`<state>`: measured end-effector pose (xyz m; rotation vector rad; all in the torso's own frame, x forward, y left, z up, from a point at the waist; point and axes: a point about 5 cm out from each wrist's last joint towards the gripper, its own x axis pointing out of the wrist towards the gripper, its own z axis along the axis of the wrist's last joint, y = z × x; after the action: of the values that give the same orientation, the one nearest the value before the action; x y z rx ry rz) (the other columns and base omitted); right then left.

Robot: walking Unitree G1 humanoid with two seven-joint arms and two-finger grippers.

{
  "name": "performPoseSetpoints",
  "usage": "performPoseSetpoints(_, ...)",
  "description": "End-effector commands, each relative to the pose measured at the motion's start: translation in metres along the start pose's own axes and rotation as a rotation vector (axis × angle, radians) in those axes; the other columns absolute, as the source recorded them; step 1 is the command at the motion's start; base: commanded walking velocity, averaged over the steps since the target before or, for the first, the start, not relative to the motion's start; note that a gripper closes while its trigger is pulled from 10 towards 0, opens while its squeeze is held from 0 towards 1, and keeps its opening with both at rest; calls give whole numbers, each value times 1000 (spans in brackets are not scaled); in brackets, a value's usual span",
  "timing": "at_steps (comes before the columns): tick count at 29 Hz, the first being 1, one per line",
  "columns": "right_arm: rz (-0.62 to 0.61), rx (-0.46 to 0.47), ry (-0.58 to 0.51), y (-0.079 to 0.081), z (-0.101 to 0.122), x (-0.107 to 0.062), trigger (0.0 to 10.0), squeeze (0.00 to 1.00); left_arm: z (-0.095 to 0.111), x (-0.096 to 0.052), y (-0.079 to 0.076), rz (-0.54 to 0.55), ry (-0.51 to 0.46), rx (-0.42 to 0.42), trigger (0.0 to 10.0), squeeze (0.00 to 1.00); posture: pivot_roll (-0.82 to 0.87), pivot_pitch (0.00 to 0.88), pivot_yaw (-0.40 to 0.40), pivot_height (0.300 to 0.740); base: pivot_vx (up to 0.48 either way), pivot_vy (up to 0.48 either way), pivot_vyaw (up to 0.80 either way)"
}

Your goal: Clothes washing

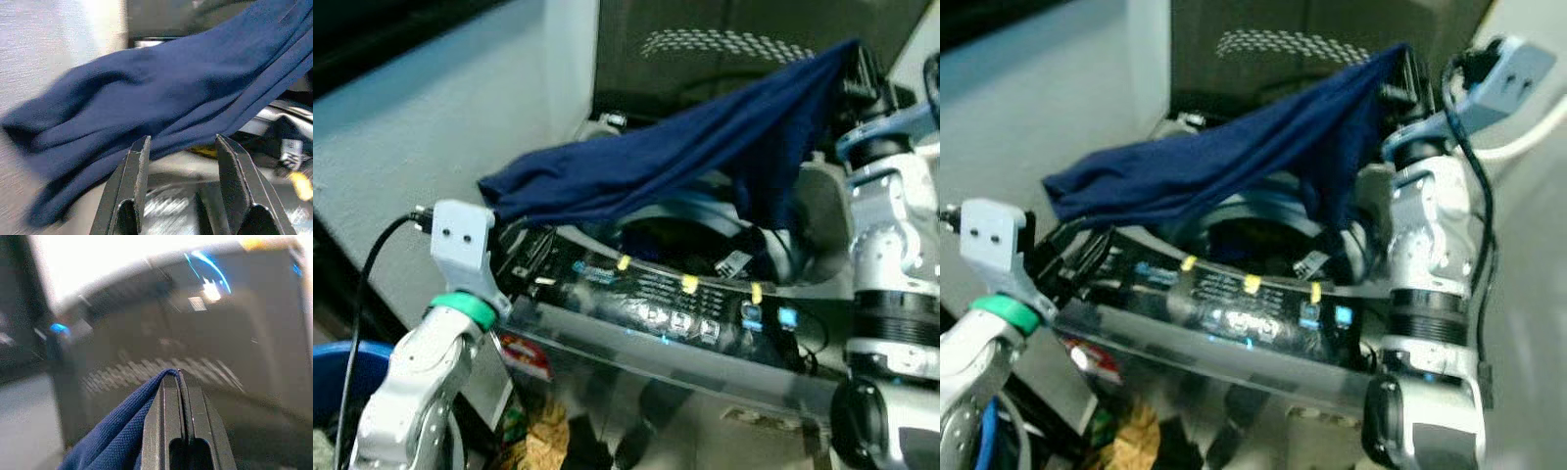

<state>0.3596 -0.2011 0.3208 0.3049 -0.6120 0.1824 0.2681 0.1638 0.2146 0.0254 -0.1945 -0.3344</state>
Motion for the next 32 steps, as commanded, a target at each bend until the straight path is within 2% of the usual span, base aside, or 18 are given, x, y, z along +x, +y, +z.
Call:
performPoseSetpoints(1, 2, 1, -14, 0, 5, 1, 10000, 0, 0, -1, -2, -11, 3, -10, 10000, 0, 140, 25, 25, 740, 0, 0, -800)
performPoseSetpoints(3, 35, 0, 10, 7, 0, -1, 10000, 0, 1, 0, -1, -8, -2, -14, 10000, 0, 140, 25, 25, 740, 0, 0, -800)
performPoseSetpoints(5, 177, 16, 137, 36, -22, -9, 10000, 0, 5, -1, 2, 10, -23, -49, 10000, 0, 137, 26, 25, 740, 0, 0, -800)
performPoseSetpoints(6, 177, 16, 137, 36, -22, -9, 10000, 0, 5, -1, 2, 10, -23, -49, 10000, 0, 137, 26, 25, 740, 0, 0, -800)
performPoseSetpoints(8, 301, 22, 264, 58, -42, -19, 10000, 0, 7, -2, 2, 19, -32, -78, 10000, 0, 137, 28, 21, 740, 0, 0, -400)
performPoseSetpoints(12, 341, 25, 313, 66, -50, -24, 10000, 0, 9, -2, 1, 16, -47, -84, 10000, 0, 137, 31, 14, 740, 0, 360, 0)
performPoseSetpoints(14, 401, 20, 374, 80, -63, -30, 10000, 0, 11, -6, -3, 24, -73, -103, 10000, 0, 138, 38, -2, 740, 0, 480, 0)
performPoseSetpoints(16, 417, 21, 379, 86, -64, -26, 10000, 0, 11, -8, -3, 34, -77, -97, 10000, 0, 138, 38, -2, 740, 0, 431, 0)
performPoseSetpoints(20, 423, 19, 380, 88, -65, -24, 10000, 0, 11, -9, -3, 38, -79, -89, 10000, 0, 138, 38, -2, 740, 0, 382, 0)
performPoseSetpoints(23, 449, 4, 271, 99, -42, 5, 10000, 0, 9, -9, -3, 49, -69, -100, 10000, 0, 139, 43, -8, 740, 0, 0, 0)
performPoseSetpoints(24, 449, 4, 271, 99, -42, 5, 10000, 0, 9, -9, -3, 49, -69, -100, 10000, 0, 139, 43, -8, 740, 0, 0, 0)
performPoseSetpoints(25, 417, -3, 183, 98, -24, 22, 10000, 0, 9, -8, -4, 46, -64, -98, 10000, 0, 139, 43, -7, 740, 0, 0, 0)
performPoseSetpoints(26, 336, -3, 73, 91, 0, 41, 10000, 0, 9, -8, -4, 40, -61, -95, 10000, 0, 141, 44, -8, 740, 0, 0, 0)
performPoseSetpoints(27, 336, -3, 73, 91, 0, 41, 10000, 0, 9, -8, -4, 40, -61, -95, 10000, 0, 141, 44, -8, 740, 0, 0, 0)
performPoseSetpoints(29, 198, -2, -134, 74, 51, 70, 10000, 0, 9, -8, -5, 27, -53, -86, 10000, 0, 141, 44, -8, 740, 0, 0, 0)
performPoseSetpoints(30, 198, -2, -134, 74, 51, 70, 10000, 0, 9, -8, -5, 27, -53, -86, 10000, 0, 141, 44, -8, 740, 0, 0, 0)
performPoseSetpoints(31, 141, -51, -216, 67, 75, 80, 10000, 0, 8, -9, -6, 10, -41, -76, 10000, 0, 143, 47, -4, 740, 0, 0, 0)
performPoseSetpoints(32, 95, -154, -249, 61, 91, 87, 10000, 0, 6, -9, -8, -11, -29, -69, 10000, 0, 143, 47, -4, 740, 0, 0, 0)
